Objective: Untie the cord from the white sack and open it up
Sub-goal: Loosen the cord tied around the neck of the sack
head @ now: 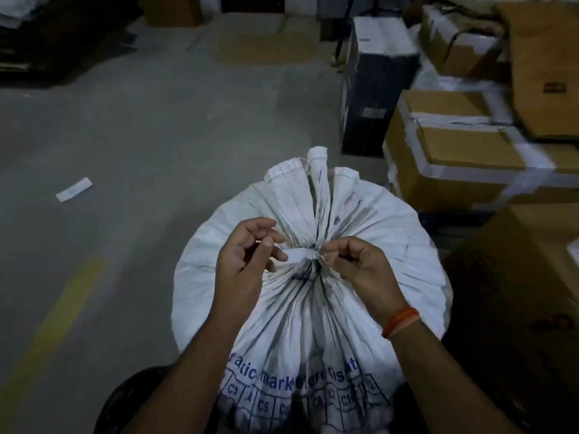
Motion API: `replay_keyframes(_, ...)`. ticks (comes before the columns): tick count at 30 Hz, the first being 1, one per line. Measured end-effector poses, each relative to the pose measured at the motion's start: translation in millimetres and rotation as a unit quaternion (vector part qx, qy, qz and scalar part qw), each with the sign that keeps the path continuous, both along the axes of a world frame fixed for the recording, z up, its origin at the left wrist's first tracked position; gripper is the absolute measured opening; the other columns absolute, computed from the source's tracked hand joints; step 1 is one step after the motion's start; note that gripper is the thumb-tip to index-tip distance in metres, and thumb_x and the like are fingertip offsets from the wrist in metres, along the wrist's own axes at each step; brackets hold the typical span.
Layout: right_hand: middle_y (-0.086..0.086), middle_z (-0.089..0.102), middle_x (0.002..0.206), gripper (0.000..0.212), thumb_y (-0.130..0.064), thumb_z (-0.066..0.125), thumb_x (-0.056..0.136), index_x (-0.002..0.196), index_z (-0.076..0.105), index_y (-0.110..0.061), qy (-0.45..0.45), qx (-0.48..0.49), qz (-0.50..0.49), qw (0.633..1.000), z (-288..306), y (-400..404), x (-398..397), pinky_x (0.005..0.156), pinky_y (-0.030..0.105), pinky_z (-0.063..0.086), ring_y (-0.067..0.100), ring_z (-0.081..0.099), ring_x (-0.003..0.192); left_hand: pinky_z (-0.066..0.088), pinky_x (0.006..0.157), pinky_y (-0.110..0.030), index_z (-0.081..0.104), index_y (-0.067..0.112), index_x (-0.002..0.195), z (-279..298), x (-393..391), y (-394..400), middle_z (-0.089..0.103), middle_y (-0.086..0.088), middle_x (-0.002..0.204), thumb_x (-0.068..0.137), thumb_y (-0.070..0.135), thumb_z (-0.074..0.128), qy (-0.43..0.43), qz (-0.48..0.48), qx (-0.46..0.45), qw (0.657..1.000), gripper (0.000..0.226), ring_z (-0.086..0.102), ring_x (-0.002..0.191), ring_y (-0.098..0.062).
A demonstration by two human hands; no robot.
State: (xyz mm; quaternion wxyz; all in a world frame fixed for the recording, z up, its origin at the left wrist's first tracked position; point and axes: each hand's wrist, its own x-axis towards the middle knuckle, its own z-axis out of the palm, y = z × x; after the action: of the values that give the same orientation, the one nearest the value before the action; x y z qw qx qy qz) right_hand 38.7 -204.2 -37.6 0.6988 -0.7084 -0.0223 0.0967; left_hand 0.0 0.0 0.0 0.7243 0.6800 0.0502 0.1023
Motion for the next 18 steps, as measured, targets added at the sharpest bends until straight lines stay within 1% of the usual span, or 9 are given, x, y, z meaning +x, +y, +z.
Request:
replay_keyframes(4,0.002,0.074,0.088,0.012,0.006,0.067,0.091,0.099,0.072,-0.002,-0.043,-0.038,0.004,0.998,1.3,-1.7,7.8,0.072,0.013,0.051,0.003,0.067,0.080,0.050,0.061,-0.023,0.065,0.011,0.114,-7.9,12.8,11.7,0.073,-0.001,0.093,0.104,-0.006,0.048,0.006,0.012,0.005,1.000,0.026,0.068,0.074,-0.019)
replay_keyframes(6,0.000,0.073,0.087,0.013,0.002,0.069,0.090,0.098,0.073,-0.006,-0.066,-0.080,0.006,0.995,0.3,1.1,9.8,0.073,0.012,0.051,0.002,0.065,0.077,0.051,0.062,-0.023,0.065,0.009,0.115,-14.4,18.6,13.0,0.073,-0.003,0.094,0.103,-0.006,0.049,0.008,0.008,0.018,1.000,0.025,0.069,0.076,-0.018)
replay_keyframes(8,0.000,0.072,0.087,0.016,-0.005,0.074,0.087,0.101,0.073,-0.013,-0.078,-0.121,0.013,0.989,-1.6,4.0,12.8,0.074,0.014,0.052,0.004,0.064,0.076,0.052,0.068,-0.021,0.066,0.007,0.115,-19.2,24.2,11.9,0.074,-0.005,0.095,0.103,-0.006,0.050,0.006,0.006,0.039,0.999,0.023,0.071,0.081,-0.016)
replay_keyframes(10,-0.002,0.070,0.087,0.022,-0.013,0.081,0.083,0.103,0.072,-0.017,-0.093,-0.160,0.015,0.983,-4.1,7.2,14.3,0.073,0.013,0.052,0.002,0.062,0.075,0.053,0.078,-0.018,0.067,0.008,0.114,-23.4,29.8,10.4,0.076,-0.007,0.098,0.103,-0.004,0.052,0.006,0.007,0.060,0.998,0.022,0.072,0.090,-0.014)
replay_keyframes(12,-0.005,0.068,0.085,0.028,-0.022,0.085,0.078,0.102,0.071,-0.019,-0.132,-0.212,0.010,0.968,-7.4,10.5,15.5,0.071,0.011,0.051,0.004,0.062,0.076,0.055,0.086,-0.024,0.069,0.013,0.113,-26.7,33.7,8.4,0.077,-0.006,0.102,0.103,0.000,0.055,0.012,-0.004,0.074,0.997,0.021,0.073,0.101,-0.014)
replay_keyframes(13,-0.007,0.067,0.083,0.029,-0.026,0.086,0.077,0.100,0.070,-0.021,-0.151,-0.237,0.008,0.960,-9.3,12.2,16.0,0.070,0.014,0.052,0.006,0.062,0.076,0.056,0.089,-0.029,0.069,0.015,0.112,-28.6,35.9,7.8,0.077,-0.004,0.103,0.102,0.001,0.057,0.018,-0.010,0.083,0.996,0.021,0.073,0.105,-0.015)
replay_keyframes(15,-0.009,0.065,0.079,0.026,-0.032,0.085,0.077,0.095,0.069,-0.024,-0.189,-0.283,0.009,0.940,-12.7,15.9,17.2,0.067,0.022,0.055,0.009,0.062,0.073,0.055,0.093,-0.039,0.071,0.018,0.111,-31.1,40.7,6.3,0.077,-0.002,0.105,0.100,0.002,0.060,0.034,-0.028,0.096,0.994,0.022,0.072,0.108,-0.017)
replay_keyframes(17,-0.009,0.064,0.077,0.020,-0.031,0.083,0.080,0.089,0.067,-0.025,-0.223,-0.309,0.012,0.925,-15.9,18.4,18.9,0.065,0.028,0.055,0.009,0.062,0.071,0.055,0.096,-0.039,0.072,0.016,0.113,-31.1,44.6,4.3,0.077,-0.002,0.106,0.100,0.001,0.060,0.040,-0.058,0.095,0.993,0.023,0.072,0.109,-0.017)
replay_keyframes(18,-0.009,0.064,0.076,0.017,-0.028,0.082,0.081,0.087,0.066,-0.024,-0.231,-0.310,0.013,0.922,-16.3,19.1,19.4,0.064,0.029,0.054,0.008,0.062,0.071,0.056,0.098,-0.038,0.072,0.015,0.114,-30.8,45.9,3.7,0.078,-0.002,0.106,0.100,0.001,0.059,0.041,-0.076,0.098,0.991,0.024,0.072,0.109,-0.018)
